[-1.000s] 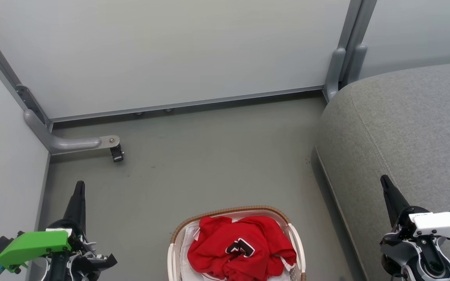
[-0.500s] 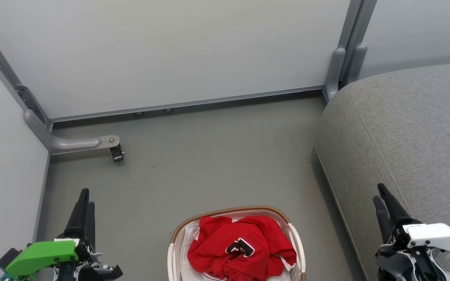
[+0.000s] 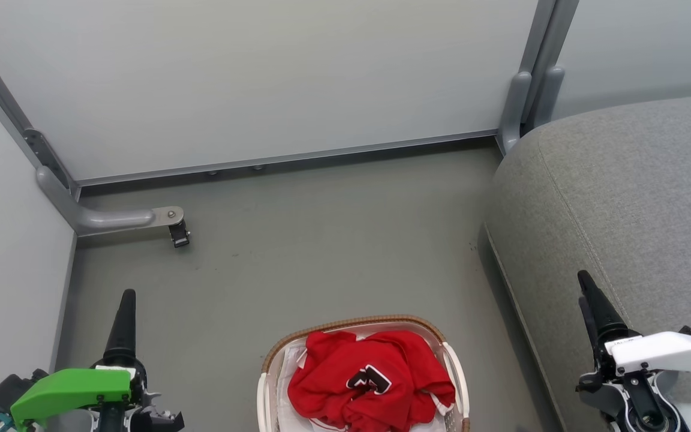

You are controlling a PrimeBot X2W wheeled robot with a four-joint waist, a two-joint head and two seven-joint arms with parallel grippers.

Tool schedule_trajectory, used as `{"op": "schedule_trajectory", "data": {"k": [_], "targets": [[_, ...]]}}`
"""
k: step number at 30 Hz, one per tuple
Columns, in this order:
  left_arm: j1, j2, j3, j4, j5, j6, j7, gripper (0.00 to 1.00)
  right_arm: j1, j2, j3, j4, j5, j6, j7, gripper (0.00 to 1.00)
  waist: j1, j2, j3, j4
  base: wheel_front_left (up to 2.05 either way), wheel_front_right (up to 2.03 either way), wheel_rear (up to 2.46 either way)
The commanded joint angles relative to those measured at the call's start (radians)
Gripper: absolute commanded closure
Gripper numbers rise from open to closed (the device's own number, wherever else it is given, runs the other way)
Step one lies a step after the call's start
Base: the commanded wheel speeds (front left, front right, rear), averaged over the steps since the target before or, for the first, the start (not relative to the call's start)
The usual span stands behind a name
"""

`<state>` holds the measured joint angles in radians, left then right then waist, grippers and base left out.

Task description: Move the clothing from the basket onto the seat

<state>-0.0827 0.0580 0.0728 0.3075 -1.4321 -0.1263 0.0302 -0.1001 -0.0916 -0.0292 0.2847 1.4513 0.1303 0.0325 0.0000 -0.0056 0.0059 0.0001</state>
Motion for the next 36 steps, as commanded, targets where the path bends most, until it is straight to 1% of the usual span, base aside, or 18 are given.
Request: {"op": "schedule_trajectory", "data": {"k": [1,7,16,24,36], "targets": [[-0.031,0.009,0.005,-0.013,0.066,-0.001,-0.012,0.00,-0.034,-0.015,0.004,-0.013,-0.051,0.000,-0.014,0.00,0.0000,0.0007,0.001,0.000,0.00,0.00,0.00],[-0.030,0.010,-0.008,-0.002,0.229,-0.002,-0.036,0.00,-0.040,-0.022,0.016,-0.004,-0.170,0.000,-0.038,0.00,0.0000,0.0010,0.003,0.000,0.00,0.00,0.00],[-0.027,0.013,-0.020,0.008,0.425,0.004,-0.071,0.00,-0.053,-0.039,0.047,0.009,-0.328,0.000,-0.073,0.00,0.0000,0.0014,0.004,0.000,0.00,0.00,0.00],[-0.032,0.022,-0.042,0.013,0.564,0.014,-0.098,0.00,-0.073,-0.060,0.086,0.023,-0.433,0.000,-0.101,0.00,0.0000,0.0017,0.007,0.002,0.00,0.00,0.00],[-0.034,0.039,-0.075,0.022,0.733,0.028,-0.136,0.00,-0.088,-0.077,0.119,0.039,-0.618,0.000,-0.138,0.00,0.0000,0.0023,0.009,0.003,0.00,0.00,0.00]]}}
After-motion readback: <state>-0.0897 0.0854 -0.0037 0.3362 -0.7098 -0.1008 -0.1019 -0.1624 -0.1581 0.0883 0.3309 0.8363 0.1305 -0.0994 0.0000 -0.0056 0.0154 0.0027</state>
